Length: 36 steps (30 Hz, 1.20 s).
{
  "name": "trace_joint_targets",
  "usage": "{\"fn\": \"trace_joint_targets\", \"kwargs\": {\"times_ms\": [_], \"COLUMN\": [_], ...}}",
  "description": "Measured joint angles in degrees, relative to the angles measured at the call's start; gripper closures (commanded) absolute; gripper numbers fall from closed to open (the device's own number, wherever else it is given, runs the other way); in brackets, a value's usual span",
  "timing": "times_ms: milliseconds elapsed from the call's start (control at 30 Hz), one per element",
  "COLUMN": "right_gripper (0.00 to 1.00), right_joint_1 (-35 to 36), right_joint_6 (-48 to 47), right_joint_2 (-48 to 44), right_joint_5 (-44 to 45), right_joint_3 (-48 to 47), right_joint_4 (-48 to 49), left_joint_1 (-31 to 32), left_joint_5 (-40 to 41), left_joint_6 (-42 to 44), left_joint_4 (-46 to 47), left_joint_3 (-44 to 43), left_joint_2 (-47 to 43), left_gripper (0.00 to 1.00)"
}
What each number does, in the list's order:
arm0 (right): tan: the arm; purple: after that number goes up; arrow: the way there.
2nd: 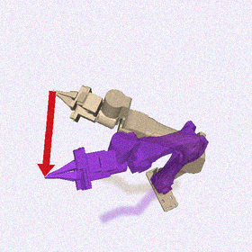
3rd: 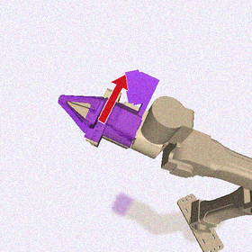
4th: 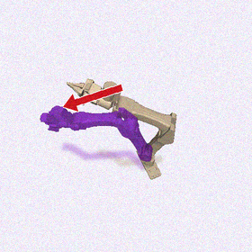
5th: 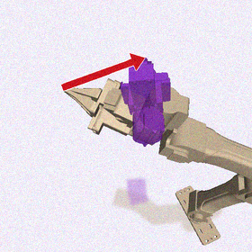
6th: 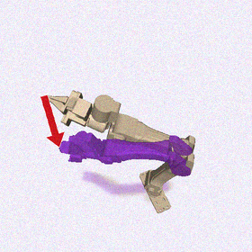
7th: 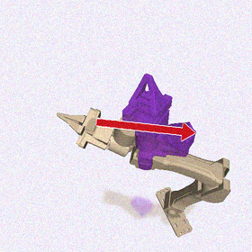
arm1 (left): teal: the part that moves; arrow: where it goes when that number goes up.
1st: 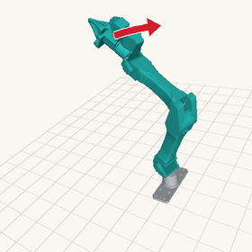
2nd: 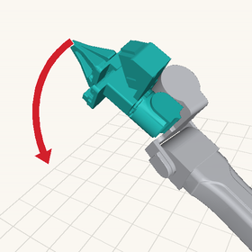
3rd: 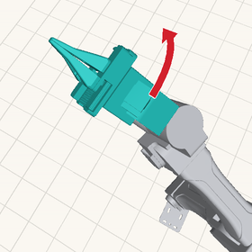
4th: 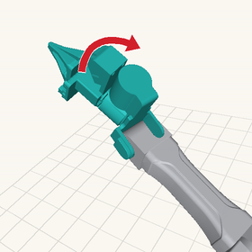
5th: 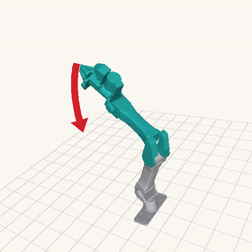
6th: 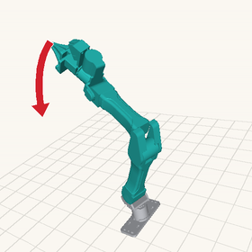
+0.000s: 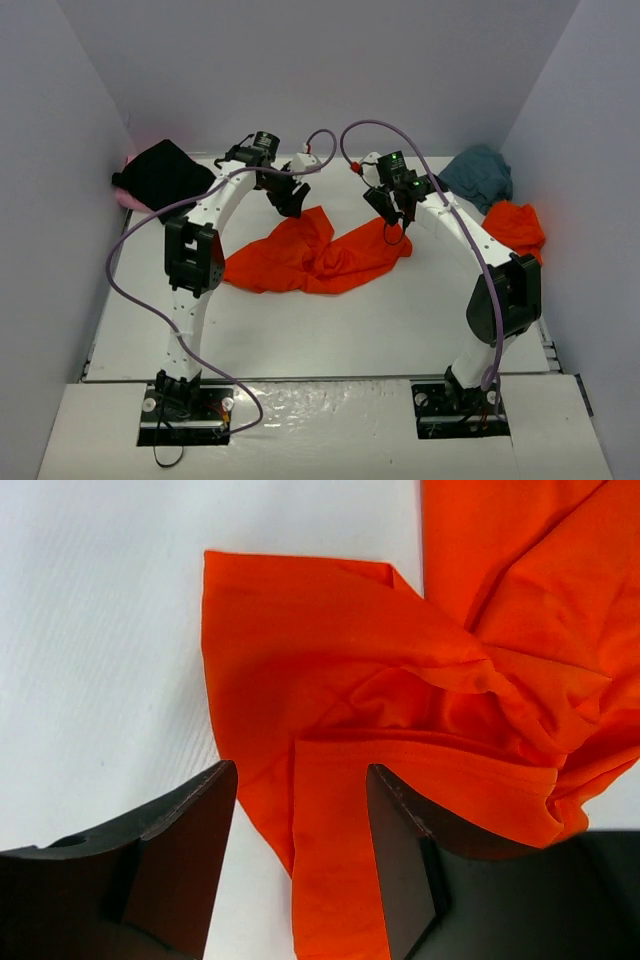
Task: Fold and stack the t-shirts
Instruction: Flatten the tshirt out
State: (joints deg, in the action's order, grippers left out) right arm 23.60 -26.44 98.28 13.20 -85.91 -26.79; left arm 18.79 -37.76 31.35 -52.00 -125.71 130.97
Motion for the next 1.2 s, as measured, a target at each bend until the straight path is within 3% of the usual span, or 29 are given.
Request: {"fn": "trace_joint_targets", "kwargs": {"times_ms": [733, 867, 1033, 1200], "right_gripper": [0.47, 0.47, 0.47, 0.46], "right_joint_1": [-0.31, -0.37, -0.37, -0.37], "right_joint_6": [-0.05, -0.09, -0.22, -0.22], "right_joint_2": [2.44, 2.49, 2.66, 2.86], "right_joint_5": [1.57, 1.58, 1.65, 1.84], "right_joint_3": [-0.02, -0.02, -0.02, -0.02], "right_joint_4": [0.93, 0.95, 1.09, 1.38], "left_joint_1": [-0.07, -0.05, -0.05, -0.05], "left_joint_5": [0.0, -0.66, -1.52, -2.44], "left_joint_6": [7.49, 8.45, 9.26, 9.8], "left_joint_4": [-12.06, -13.54, -15.15, -16.24], "left_joint_3": [-13.67, -14.53, -15.26, -15.3], "left_joint_2": [16.08, 16.08, 16.08, 16.08], "left_gripper": [0.49, 0.51, 0.64, 0.65]}}
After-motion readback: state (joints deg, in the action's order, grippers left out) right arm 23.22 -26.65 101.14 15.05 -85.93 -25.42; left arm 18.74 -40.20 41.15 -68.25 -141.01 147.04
